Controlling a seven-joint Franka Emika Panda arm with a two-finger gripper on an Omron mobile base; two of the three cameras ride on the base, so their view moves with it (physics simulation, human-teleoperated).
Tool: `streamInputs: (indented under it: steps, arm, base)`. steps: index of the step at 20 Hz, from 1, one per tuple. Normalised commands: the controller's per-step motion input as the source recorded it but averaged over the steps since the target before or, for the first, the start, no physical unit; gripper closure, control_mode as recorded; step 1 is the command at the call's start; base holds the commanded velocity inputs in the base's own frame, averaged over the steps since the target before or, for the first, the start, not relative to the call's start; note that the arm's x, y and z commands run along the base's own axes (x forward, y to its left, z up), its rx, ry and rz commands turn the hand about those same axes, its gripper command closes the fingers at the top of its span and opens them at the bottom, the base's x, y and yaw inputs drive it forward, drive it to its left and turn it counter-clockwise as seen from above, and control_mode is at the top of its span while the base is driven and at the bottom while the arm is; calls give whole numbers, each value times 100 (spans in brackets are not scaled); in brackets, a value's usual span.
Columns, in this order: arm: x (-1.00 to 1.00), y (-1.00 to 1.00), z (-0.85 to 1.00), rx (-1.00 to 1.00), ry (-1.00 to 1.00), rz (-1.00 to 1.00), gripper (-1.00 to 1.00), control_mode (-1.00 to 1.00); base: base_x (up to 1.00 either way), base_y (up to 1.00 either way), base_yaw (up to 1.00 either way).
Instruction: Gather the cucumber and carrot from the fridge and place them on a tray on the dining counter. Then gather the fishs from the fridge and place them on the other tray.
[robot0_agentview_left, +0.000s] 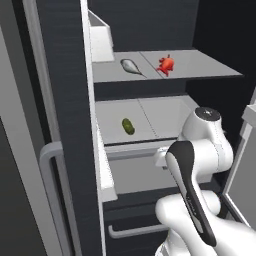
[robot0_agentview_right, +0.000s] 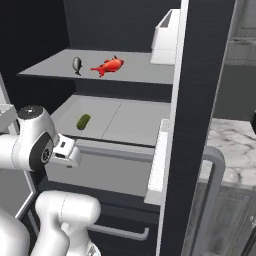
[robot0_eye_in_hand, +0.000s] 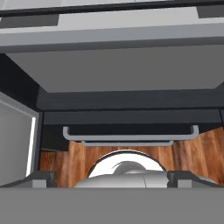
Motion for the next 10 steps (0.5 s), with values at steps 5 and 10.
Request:
streamInputs:
  steps: [5,10]
  arm:
    - [0,0,0,0,0,0,-100,100]
    - [0,0,0,0,0,0,-100,100]
  base:
    - [55,6,-13]
    - [73,13,-6]
